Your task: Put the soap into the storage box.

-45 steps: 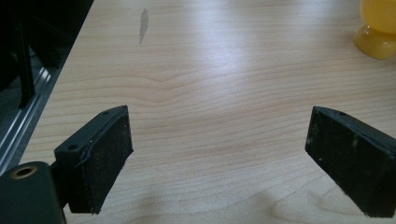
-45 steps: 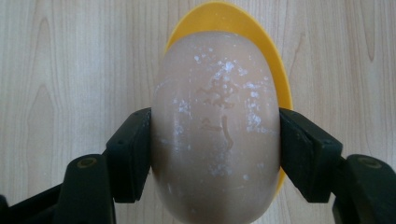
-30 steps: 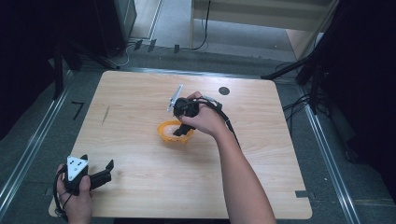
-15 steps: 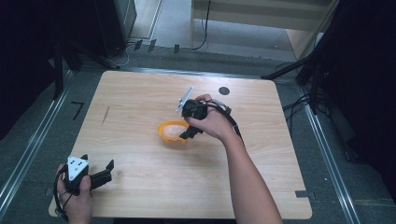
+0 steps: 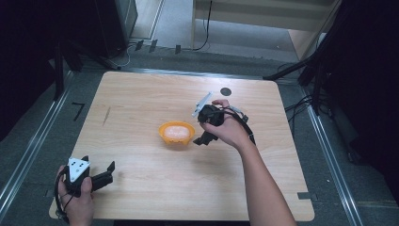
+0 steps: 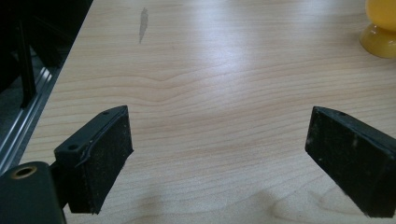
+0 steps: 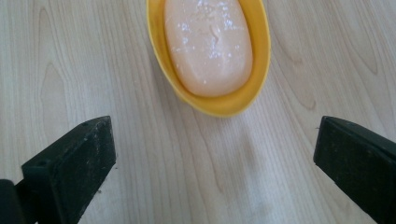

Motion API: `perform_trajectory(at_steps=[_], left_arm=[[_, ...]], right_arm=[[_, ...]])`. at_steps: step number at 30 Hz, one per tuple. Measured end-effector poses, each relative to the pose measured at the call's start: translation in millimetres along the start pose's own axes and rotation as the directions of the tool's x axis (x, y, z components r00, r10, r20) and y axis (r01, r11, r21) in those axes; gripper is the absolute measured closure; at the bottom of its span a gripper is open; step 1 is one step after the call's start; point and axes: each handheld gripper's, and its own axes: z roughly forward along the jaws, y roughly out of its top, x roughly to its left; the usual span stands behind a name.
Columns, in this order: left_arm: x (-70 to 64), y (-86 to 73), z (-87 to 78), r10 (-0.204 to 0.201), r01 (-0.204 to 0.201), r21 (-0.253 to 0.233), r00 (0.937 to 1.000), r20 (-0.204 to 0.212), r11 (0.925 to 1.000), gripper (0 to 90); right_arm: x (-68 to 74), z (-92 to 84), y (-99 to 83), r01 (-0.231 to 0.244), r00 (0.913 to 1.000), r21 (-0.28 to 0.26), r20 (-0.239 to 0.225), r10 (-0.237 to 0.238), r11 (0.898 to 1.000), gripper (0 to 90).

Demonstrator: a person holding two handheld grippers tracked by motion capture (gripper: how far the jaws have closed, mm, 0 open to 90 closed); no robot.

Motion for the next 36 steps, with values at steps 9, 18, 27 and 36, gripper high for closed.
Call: perform_trajectory(at_steps=[9, 18, 27, 36], left_arm=[[-0.4, 0.1, 0.1, 0.003, -0.003, 0.003, 1.0000, -0.001, 1.0000, 7.6], [-1.1, 0.2, 0.3, 0.008, -0.008, 0.004, 1.0000, -0.006, 1.0000, 7.6], [-1.3, 0.3, 0.3, 0.010, -0.010, 0.006, 0.9999, -0.005, 0.9999, 7.6], [-1.4, 0.3, 0.3, 0.012, -0.012, 0.006, 0.9999, -0.005, 0.9999, 7.6]], right_arm=[[7.4, -4.7, -26.0, -0.039, 0.9989, 0.030, 0.028, 0.039, 0.999, 0.0], [11.1, -10.5, -55.7, -0.085, 0.9961, 0.012, 0.027, 0.084, 0.996, 0.0], [19.9, -15.3, -72.9, -0.103, 0.9943, -0.004, 0.030, 0.103, 0.995, 0.0], [25.2, -22.7, -94.5, -0.130, 0.9900, -0.038, 0.050, 0.132, 0.991, 0.0]])
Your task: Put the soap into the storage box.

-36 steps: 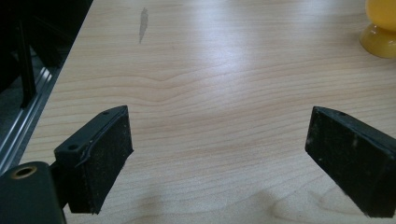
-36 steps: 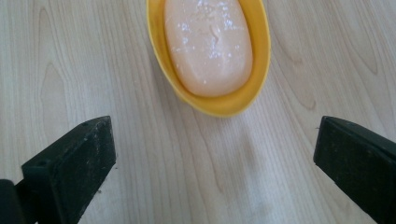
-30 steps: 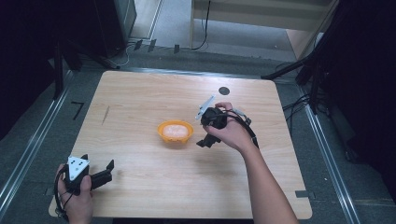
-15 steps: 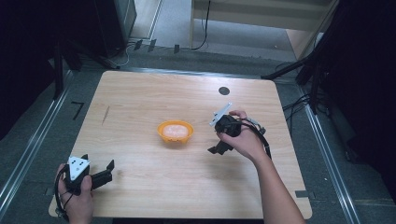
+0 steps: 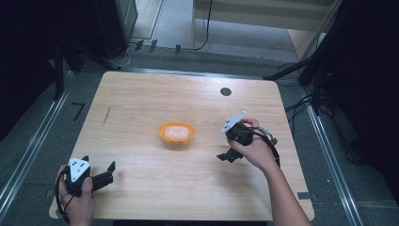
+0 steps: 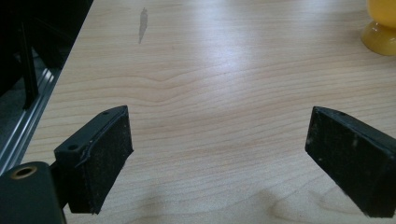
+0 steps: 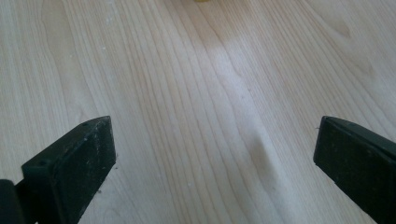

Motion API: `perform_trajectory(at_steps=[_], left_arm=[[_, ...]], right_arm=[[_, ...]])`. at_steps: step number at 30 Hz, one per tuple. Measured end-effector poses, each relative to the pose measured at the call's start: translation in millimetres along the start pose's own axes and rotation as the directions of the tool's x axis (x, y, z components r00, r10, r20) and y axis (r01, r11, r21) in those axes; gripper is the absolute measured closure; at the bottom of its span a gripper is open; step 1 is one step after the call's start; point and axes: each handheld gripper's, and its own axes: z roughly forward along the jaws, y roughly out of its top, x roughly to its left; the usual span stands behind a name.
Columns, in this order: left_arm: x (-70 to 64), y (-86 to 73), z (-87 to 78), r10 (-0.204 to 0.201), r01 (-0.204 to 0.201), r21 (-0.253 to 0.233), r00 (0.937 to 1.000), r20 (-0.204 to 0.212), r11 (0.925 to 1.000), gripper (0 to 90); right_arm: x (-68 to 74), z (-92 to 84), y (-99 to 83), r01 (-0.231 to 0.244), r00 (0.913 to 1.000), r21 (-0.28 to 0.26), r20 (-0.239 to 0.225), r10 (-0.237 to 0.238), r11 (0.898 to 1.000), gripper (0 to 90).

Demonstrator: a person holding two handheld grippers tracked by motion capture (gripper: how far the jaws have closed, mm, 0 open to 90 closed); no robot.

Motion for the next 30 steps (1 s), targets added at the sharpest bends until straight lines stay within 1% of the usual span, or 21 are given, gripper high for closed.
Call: perform_trajectory(at_steps=[2, 6, 7, 8, 10, 11, 12, 15, 16, 17, 19, 24, 29, 30], left_arm=[[-0.2, 0.0, 0.0, 0.000, 0.000, 0.000, 1.0000, -0.001, 1.0000, 7.6], [-0.2, -0.1, 0.0, 0.001, -0.001, -0.001, 1.0000, -0.001, 1.0000, 7.6], [-0.3, -0.1, 0.0, 0.001, -0.001, -0.002, 1.0000, -0.001, 1.0000, 7.6], [-0.4, -0.1, 0.0, 0.001, -0.001, -0.001, 1.0000, -0.002, 1.0000, 7.6], [-0.4, -0.2, 0.0, 0.002, -0.002, -0.002, 1.0000, -0.001, 1.0000, 7.6], [-0.5, -0.2, 0.0, 0.002, -0.002, -0.002, 1.0000, -0.001, 1.0000, 7.6], [-0.5, -0.2, 0.0, 0.002, -0.002, -0.004, 1.0000, -0.001, 1.0000, 7.6], [-0.6, -0.2, 0.0, 0.003, -0.003, -0.002, 1.0000, -0.003, 1.0000, 7.6], [-0.7, -0.2, 0.1, 0.002, -0.002, -0.004, 1.0000, -0.002, 1.0000, 7.6], [-0.6, -0.2, 0.1, 0.004, -0.004, -0.003, 1.0000, -0.002, 1.0000, 7.6], [-0.7, -0.2, 0.1, 0.005, -0.005, -0.003, 1.0000, -0.001, 1.0000, 7.7], [-0.8, -0.3, 0.0, 0.006, -0.006, -0.005, 1.0000, -0.002, 1.0000, 7.7], [-1.0, -0.3, -0.2, 0.010, -0.010, -0.002, 0.9999, 0.000, 0.9999, 7.6], [-1.2, -0.3, -0.2, 0.012, -0.012, -0.002, 0.9999, -0.002, 0.9999, 7.6]], right_arm=[[1.1, -2.5, -5.5, -0.014, 0.9999, -0.006, 0.004, 0.014, 1.000, 0.0], [3.4, -7.1, -17.6, -0.026, 0.9996, -0.030, 0.012, 0.026, 0.999, 0.0], [4.7, -8.3, -20.8, -0.037, 0.9992, -0.023, 0.013, 0.037, 0.999, 0.0], [5.2, -9.0, -24.1, -0.035, 0.9992, -0.031, 0.017, 0.036, 0.999, 0.0], [6.9, -11.2, -30.9, -0.050, 0.9985, -0.038, 0.018, 0.051, 0.998, 0.0], [7.1, -12.1, -34.4, -0.047, 0.9986, -0.042, 0.021, 0.048, 0.998, 0.0], [8.0, -13.1, -37.7, -0.054, 0.9983, -0.041, 0.021, 0.055, 0.998, 0.0], [10.1, -15.3, -49.1, -0.069, 0.9972, -0.063, 0.024, 0.071, 0.996, 0.0], [11.3, -16.0, -52.9, -0.080, 0.9964, -0.055, 0.023, 0.081, 0.995, 0.0], [11.9, -15.9, -56.9, -0.078, 0.9964, -0.065, 0.028, 0.080, 0.995, 0.0], [13.6, -17.0, -65.5, -0.091, 0.9953, -0.079, 0.026, 0.093, 0.993, 0.0], [18.6, -18.9, -88.5, -0.126, 0.9908, -0.120, 0.035, 0.131, 0.985, 0.0], [21.7, -23.5, -111.4, -0.156, 0.9854, -0.176, 0.040, 0.165, 0.972, 0.0], [23.0, -25.0, -115.8, -0.172, 0.9825, -0.186, 0.039, 0.182, 0.967, 0.0]])
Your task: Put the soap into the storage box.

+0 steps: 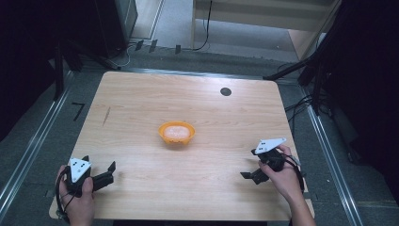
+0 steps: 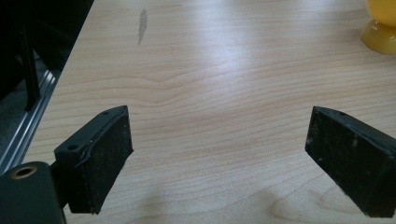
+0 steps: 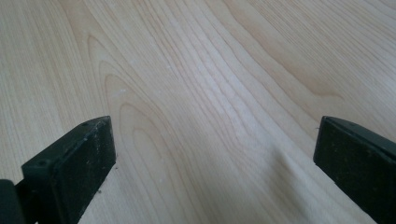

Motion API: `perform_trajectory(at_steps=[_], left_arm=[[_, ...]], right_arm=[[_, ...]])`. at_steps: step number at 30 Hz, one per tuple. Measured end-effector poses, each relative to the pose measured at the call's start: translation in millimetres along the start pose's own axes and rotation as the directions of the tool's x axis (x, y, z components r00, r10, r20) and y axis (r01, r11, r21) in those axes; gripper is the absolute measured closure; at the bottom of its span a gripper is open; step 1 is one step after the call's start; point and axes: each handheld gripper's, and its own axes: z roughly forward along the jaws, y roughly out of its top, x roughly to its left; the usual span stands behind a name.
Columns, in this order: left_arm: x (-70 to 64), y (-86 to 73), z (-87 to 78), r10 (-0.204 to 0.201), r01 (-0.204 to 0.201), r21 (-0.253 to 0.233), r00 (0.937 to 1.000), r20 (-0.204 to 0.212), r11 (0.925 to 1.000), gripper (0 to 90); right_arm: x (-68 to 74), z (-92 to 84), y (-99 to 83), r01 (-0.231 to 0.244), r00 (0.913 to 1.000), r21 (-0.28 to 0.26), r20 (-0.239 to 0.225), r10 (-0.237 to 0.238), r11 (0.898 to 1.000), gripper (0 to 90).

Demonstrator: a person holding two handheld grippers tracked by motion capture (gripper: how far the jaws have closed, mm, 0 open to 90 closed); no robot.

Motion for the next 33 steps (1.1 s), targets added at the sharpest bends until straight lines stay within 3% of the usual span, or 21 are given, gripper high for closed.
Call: perform_trajectory(at_steps=[7, 13, 21, 28, 33], left_arm=[[-0.6, 0.1, -0.4, 0.006, -0.006, 0.002, 1.0000, -0.003, 1.0000, 7.6], [-1.2, 0.1, -0.1, 0.010, -0.010, 0.002, 1.0000, -0.002, 1.0000, 7.6], [-1.6, 0.3, 0.5, 0.019, -0.018, 0.010, 0.9998, -0.004, 0.9998, 7.6], [-2.6, 1.8, 3.7, 0.034, -0.035, 0.049, 0.9993, 0.014, 0.9982, 7.6], [-3.3, 1.9, 4.4, 0.036, -0.037, 0.062, 0.9991, 0.021, 0.9974, 7.6]], right_arm=[[-0.5, -13.4, -28.1, -0.035, 0.9985, -0.075, 0.040, 0.038, 0.997, 0.0], [2.6, -23.3, -53.6, -0.065, 0.9942, -0.157, 0.074, 0.078, 0.985, 0.0], [8.9, -37.7, -87.1, -0.106, 0.9853, -0.264, 0.102, 0.137, 0.959, 0.1], [8.1, -45.6, -109.5, -0.148, 0.9744, -0.350, 0.109, 0.197, 0.925, 0.2], [9.0, -44.1, -114.1, -0.141, 0.9727, -0.368, 0.122, 0.198, 0.919, 1.9]])
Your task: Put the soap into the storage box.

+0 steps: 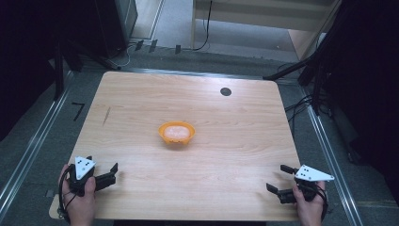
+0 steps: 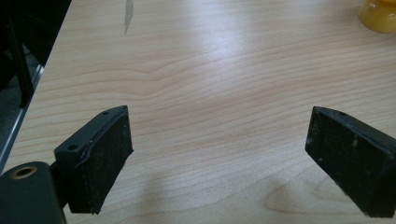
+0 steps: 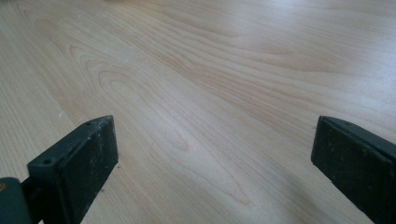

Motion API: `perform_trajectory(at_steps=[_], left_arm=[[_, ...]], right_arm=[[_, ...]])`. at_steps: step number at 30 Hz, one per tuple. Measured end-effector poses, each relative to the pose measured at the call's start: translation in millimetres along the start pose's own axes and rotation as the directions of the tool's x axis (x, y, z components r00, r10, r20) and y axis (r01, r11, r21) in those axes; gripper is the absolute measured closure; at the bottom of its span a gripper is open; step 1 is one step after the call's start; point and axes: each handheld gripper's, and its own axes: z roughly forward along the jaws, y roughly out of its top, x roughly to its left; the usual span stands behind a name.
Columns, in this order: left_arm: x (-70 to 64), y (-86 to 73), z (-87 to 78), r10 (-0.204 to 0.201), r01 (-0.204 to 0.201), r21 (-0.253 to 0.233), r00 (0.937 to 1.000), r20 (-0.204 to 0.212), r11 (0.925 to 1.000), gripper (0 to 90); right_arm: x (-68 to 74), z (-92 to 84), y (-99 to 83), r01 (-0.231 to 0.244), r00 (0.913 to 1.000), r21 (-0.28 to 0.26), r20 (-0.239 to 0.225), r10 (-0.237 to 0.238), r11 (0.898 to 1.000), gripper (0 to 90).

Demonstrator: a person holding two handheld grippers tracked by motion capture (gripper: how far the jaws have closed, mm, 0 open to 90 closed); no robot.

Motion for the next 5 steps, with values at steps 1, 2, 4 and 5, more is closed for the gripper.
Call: perform_trajectory(at_steps=[1, 2, 4, 5], left_arm=[[-0.2, 0.1, 0.2, 0.002, -0.002, 0.001, 1.0000, -0.003, 1.0000, 7.6], [-0.3, 0.2, 0.4, 0.005, -0.005, 0.004, 1.0000, -0.003, 1.0000, 7.6], [-1.3, 0.3, 0.9, 0.012, -0.012, 0.009, 0.9999, -0.009, 0.9999, 7.6], [-1.8, 0.4, 1.1, 0.015, -0.015, 0.013, 0.9998, -0.009, 0.9998, 7.6]], right_arm=[[0.2, 0.1, 0.1, -0.002, 1.0000, 0.004, -0.003, 0.002, 1.000, 1.9], [0.3, 0.1, 0.1, 0.004, 1.0000, 0.002, -0.005, -0.004, 1.000, 1.9], [0.4, -0.2, -0.2, 0.015, 0.9998, -0.003, -0.010, -0.015, 1.000, 1.9], [0.7, -0.8, -0.3, 0.014, 0.9999, -0.007, -0.007, -0.014, 1.000, 2.1]])
